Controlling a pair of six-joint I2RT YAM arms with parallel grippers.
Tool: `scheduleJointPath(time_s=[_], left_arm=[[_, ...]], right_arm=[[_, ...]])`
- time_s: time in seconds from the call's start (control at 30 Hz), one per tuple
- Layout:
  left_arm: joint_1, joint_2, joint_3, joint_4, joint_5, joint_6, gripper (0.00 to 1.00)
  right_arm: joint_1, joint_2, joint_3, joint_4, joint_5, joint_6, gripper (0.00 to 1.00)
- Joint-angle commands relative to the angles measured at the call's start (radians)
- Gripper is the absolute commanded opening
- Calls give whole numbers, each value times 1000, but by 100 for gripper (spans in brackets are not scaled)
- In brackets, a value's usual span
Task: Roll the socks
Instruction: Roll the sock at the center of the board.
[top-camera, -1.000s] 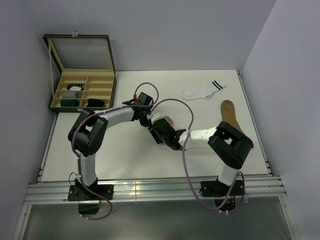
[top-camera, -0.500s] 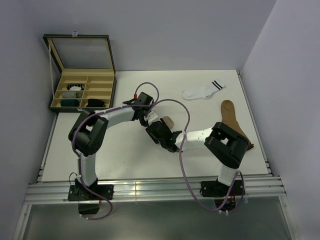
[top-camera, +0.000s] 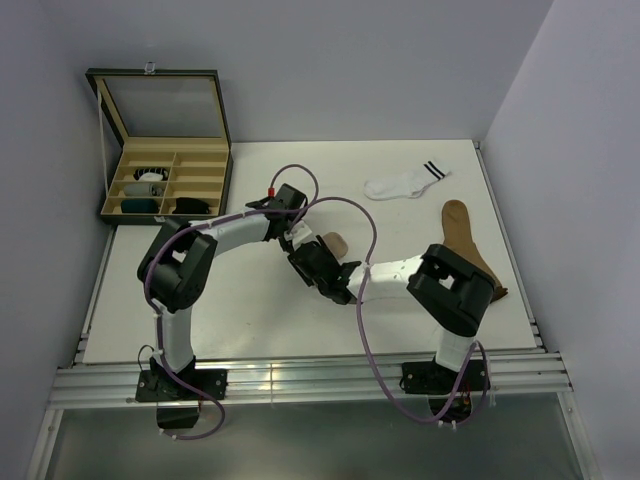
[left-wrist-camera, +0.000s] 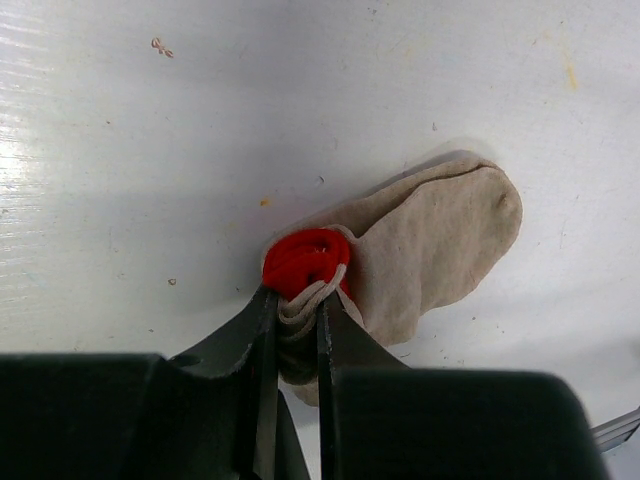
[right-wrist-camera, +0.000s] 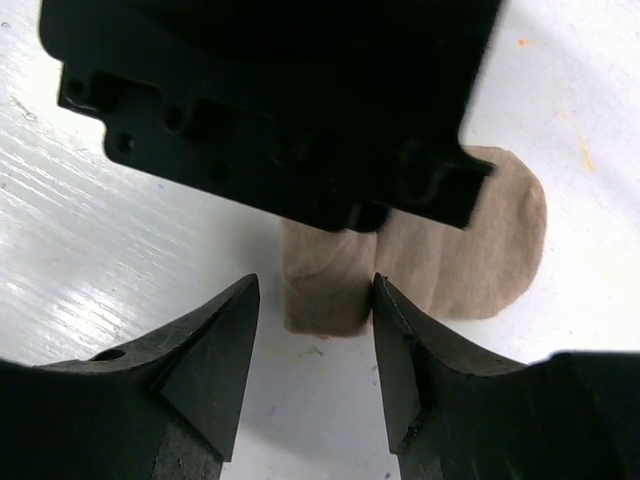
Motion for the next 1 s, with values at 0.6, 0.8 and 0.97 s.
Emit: scheduleJointPath(time_s=[0.6, 0.8, 0.97], left_arm=[[-4, -84, -57, 22, -85, -35, 53], [33, -222, -161, 87, -142, -130, 76], [44, -315, -264, 185, -145, -179, 83]], right_arm=[[-96, -28, -50, 5, -312, 105, 0], [-259, -26, -69, 18, -714, 189, 0], [-389, 66, -29, 29, -1038, 250, 0]])
